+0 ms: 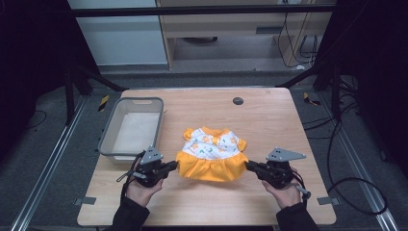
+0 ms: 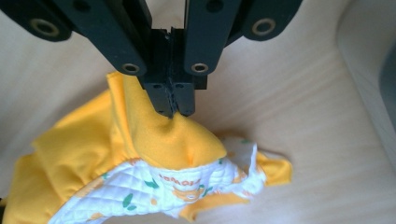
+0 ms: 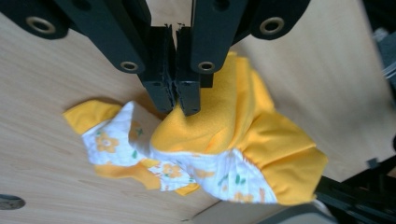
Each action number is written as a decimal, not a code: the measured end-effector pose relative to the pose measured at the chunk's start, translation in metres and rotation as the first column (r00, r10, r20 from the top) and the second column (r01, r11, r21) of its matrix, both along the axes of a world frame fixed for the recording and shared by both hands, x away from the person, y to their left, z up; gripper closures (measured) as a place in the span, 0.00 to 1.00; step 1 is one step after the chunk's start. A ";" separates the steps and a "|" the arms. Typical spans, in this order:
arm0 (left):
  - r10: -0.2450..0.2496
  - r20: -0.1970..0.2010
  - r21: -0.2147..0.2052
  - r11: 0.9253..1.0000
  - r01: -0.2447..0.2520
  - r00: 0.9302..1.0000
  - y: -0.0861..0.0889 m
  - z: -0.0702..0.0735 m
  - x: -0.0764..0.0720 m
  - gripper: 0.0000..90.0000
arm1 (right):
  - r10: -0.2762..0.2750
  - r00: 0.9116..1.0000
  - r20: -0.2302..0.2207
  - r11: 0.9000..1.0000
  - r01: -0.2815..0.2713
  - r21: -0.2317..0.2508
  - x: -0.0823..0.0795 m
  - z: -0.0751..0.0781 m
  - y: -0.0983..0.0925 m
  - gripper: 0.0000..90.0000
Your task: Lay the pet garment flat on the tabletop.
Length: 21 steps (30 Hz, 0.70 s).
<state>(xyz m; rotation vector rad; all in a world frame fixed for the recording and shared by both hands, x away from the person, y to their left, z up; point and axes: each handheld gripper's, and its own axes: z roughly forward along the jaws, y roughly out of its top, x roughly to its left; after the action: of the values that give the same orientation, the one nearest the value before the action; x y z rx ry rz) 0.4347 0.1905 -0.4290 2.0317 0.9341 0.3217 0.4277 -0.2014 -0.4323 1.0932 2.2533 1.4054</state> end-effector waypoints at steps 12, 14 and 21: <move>0.008 -0.061 0.084 0.996 -0.003 0.998 0.000 -0.031 -0.020 0.81 | -0.022 0.994 -0.111 0.991 0.007 -0.130 -0.015 -0.032 0.000 0.86; 0.030 -0.014 0.073 0.997 -0.029 0.999 0.003 -0.028 -0.021 0.70 | -0.032 0.995 -0.095 0.991 0.019 -0.134 -0.014 -0.033 -0.002 0.83; 0.070 0.091 0.038 0.997 -0.073 0.993 0.007 -0.014 -0.009 0.51 | -0.090 0.996 -0.005 0.991 0.089 -0.095 -0.008 -0.022 -0.011 0.75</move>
<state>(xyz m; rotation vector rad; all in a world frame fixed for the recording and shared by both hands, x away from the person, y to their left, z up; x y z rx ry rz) 0.4257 0.1971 -0.4426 2.0074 0.9533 0.4708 0.4192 -0.2124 -0.4544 1.1574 2.2230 1.2476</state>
